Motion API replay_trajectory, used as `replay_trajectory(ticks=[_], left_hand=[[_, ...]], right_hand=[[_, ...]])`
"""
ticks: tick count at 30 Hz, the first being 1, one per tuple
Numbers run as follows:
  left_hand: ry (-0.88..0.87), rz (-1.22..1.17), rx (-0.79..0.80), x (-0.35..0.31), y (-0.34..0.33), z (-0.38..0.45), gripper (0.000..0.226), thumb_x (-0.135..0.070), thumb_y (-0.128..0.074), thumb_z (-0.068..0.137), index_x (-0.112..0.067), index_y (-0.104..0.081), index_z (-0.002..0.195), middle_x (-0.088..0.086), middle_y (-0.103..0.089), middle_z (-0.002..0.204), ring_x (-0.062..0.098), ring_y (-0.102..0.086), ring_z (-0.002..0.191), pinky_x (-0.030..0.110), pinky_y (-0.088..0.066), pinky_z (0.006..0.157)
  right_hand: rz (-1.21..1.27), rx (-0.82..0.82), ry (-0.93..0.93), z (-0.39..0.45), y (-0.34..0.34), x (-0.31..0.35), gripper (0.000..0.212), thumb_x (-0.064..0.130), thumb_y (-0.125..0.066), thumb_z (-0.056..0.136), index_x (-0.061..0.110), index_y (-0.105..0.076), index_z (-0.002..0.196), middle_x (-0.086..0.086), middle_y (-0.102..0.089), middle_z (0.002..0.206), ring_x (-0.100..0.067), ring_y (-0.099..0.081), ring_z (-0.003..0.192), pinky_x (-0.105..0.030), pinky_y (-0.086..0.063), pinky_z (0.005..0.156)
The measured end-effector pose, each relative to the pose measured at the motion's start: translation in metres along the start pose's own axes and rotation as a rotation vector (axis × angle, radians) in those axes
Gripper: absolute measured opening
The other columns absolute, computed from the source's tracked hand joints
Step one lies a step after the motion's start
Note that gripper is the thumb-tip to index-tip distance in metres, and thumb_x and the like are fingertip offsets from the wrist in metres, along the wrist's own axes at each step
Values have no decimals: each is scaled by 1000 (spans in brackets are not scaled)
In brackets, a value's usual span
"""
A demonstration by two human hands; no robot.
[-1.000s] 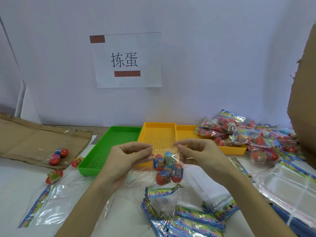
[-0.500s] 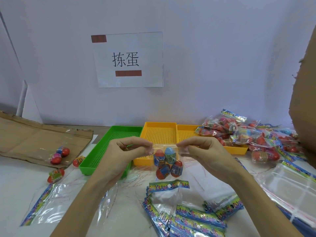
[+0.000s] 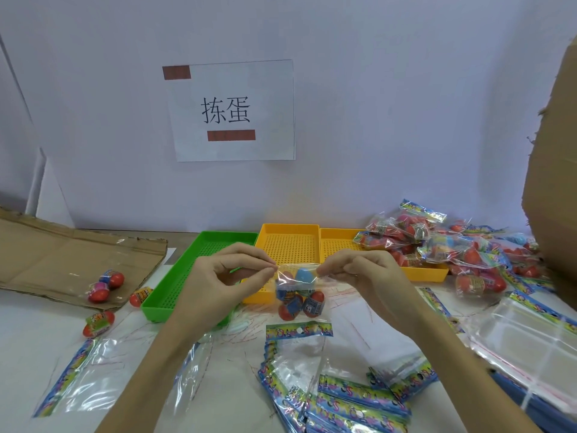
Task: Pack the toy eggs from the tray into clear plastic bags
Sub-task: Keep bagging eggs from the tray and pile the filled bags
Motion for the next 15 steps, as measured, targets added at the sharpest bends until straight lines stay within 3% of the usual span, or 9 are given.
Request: replay_trajectory(ticks=[4, 8, 12, 15], left_hand=[[-47, 55, -62, 2, -5, 2, 12, -11, -84, 78, -8, -84, 90, 2, -76, 100, 19, -75, 97, 21, -60, 83], [-72, 59, -95, 6, -2, 3, 13, -11, -83, 80, -8, -83, 93, 0, -75, 102, 22, -75, 96, 26, -62, 86], [-43, -1, -44, 8, -3, 3, 11, -9, -83, 79, -6, -80, 90, 5, -71, 108, 22, -73, 96, 24, -59, 87], [29, -54, 13, 9, -7, 3, 22, -15, -86, 81, -6, -73, 97, 7, -65, 121, 22, -70, 100, 22, -56, 89]], right_hand=[[-145, -16, 31, -1, -3, 0, 9, 23, -73, 95, 21, -81, 98, -4, -78, 102, -21, -73, 103, -29, -57, 95], [-147, -23, 64, -1, -4, 2, 15, 7, -74, 93, 20, -79, 97, -4, -78, 100, -20, -74, 100, -23, -56, 90], [-91, -44, 90, -1, -7, 7, 18, 3, -73, 93, 19, -79, 95, -3, -77, 96, -16, -73, 93, -23, -56, 85], [-117, -47, 68, -1, -12, 6, 20, 1, -72, 93, 20, -79, 94, -3, -78, 96, -15, -73, 94, -22, -56, 84]])
Point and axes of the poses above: each hand's wrist, its own z-axis towards the middle knuckle, its own y-axis out of the back of the hand, x = y × z, the point moved 2 cm from there along z, towards the middle knuckle
